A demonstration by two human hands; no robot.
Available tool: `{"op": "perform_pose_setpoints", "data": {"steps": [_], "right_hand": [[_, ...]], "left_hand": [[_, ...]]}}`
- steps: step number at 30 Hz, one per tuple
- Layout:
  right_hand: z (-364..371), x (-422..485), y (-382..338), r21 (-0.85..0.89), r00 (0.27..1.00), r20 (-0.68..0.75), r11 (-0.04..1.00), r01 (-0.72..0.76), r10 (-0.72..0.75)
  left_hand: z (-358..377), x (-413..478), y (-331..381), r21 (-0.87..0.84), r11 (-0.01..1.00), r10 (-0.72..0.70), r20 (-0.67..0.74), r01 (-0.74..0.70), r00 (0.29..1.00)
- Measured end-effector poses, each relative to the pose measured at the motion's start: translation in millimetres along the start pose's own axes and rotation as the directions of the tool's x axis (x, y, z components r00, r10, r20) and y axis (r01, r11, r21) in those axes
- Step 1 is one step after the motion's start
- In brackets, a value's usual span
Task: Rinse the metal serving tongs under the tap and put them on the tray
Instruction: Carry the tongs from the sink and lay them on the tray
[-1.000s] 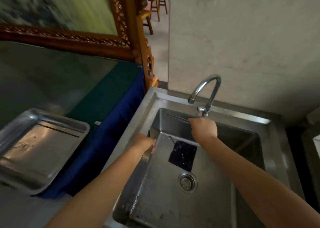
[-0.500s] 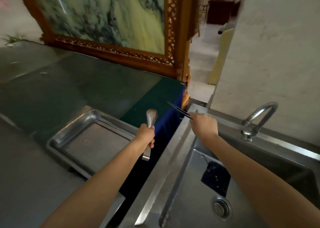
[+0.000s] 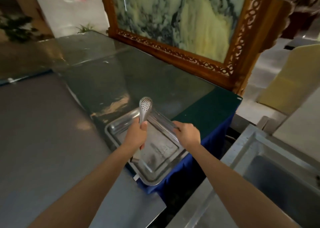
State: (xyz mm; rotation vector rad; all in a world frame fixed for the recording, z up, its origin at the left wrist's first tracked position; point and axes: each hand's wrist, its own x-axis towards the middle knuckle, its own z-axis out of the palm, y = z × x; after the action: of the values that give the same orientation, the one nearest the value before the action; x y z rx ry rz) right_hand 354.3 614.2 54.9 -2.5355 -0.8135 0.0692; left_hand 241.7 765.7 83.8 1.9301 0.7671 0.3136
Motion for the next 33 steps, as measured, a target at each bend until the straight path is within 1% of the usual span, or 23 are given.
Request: {"op": "perform_pose_setpoints", "data": {"steps": [2, 5, 11, 16, 19, 21, 23, 24, 26, 28, 31, 33], "right_hand": [[27.9, 3.6, 1.5, 0.013, 0.997, 0.066, 0.999, -0.035, 0.034], [58.3, 10.6, 7.6, 0.023, 0.988, 0.128, 0.996, -0.087, 0.083], [87.1, 18.0, 23.9, 0.014, 0.965, 0.207, 0.985, -0.17, 0.163], [90.2, 20.0, 29.8, 0.065, 0.952, 0.204, 0.967, -0.246, 0.228], [91.7, 22.7, 31.2, 0.036, 0.945, 0.216, 0.965, -0.259, 0.246], [93.1, 23.7, 29.8, -0.022, 0.949, 0.205, 0.971, -0.24, 0.239], [95.6, 24.3, 27.8, -0.127, 0.961, 0.208, 0.98, -0.155, 0.179], [97.0, 24.5, 26.9, -0.178, 0.963, 0.224, 0.978, -0.11, 0.15], [98.2, 25.2, 25.9, -0.229, 0.954, 0.268, 0.971, -0.073, 0.135], [96.7, 26.1, 24.8, -0.222, 0.935, 0.32, 0.972, -0.084, 0.154], [88.2, 26.7, 17.5, -0.21, 0.912, 0.381, 0.975, -0.071, 0.149], [76.1, 25.7, 5.6, -0.111, 0.928, 0.359, 0.992, -0.063, 0.099]], "left_hand": [[-7.5, 1.3, -15.9, -0.009, 1.0, -0.02, -0.035, 0.02, 0.999], [-16.9, 3.3, -36.9, -0.042, 0.995, -0.089, -0.066, 0.087, 0.994], [-19.9, 8.5, -55.9, -0.12, 0.981, -0.158, -0.054, 0.15, 0.986], [-11.3, 13.8, -58.5, -0.118, 0.98, -0.166, -0.035, 0.16, 0.986], [-4.6, 17.0, -59.7, -0.125, 0.978, -0.175, -0.051, 0.167, 0.983], [-0.5, 19.5, -61.5, -0.147, 0.973, -0.187, -0.056, 0.177, 0.981], [3.0, 21.2, -63.0, -0.176, 0.968, -0.191, -0.058, 0.178, 0.98], [4.4, 21.9, -63.3, -0.192, 0.965, -0.193, -0.064, 0.178, 0.979], [6.0, 23.4, -62.5, -0.245, 0.954, -0.197, -0.076, 0.173, 0.977], [6.7, 24.7, -60.9, -0.305, 0.939, -0.184, -0.058, 0.158, 0.981], [7.8, 27.2, -55.8, -0.362, 0.92, -0.156, 0.021, 0.153, 0.988], [10.1, 30.0, -50.1, -0.449, 0.87, -0.191, 0.074, 0.204, 0.979]]}}
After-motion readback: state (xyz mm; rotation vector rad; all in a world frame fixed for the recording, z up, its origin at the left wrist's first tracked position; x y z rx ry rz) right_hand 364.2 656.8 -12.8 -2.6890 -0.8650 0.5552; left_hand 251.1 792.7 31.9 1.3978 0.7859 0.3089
